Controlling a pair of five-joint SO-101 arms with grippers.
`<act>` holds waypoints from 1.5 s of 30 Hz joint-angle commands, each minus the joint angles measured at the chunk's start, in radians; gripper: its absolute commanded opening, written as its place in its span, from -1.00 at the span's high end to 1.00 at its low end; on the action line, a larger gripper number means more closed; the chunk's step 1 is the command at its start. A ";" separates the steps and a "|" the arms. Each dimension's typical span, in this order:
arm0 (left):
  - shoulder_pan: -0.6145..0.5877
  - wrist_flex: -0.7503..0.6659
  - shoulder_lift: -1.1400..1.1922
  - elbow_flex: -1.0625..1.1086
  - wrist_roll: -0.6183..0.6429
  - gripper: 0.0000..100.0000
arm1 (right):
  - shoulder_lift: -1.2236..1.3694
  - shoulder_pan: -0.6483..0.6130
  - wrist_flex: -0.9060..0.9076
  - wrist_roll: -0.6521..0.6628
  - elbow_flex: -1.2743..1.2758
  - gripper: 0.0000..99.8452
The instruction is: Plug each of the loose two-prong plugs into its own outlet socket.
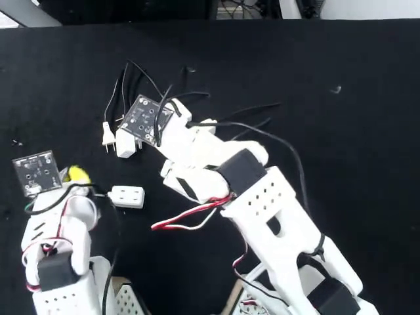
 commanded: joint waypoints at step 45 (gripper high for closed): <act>-0.498 -0.043 0.005 0.331 -0.155 0.94 | 1.044 -0.259 0.261 0.180 -1.004 0.98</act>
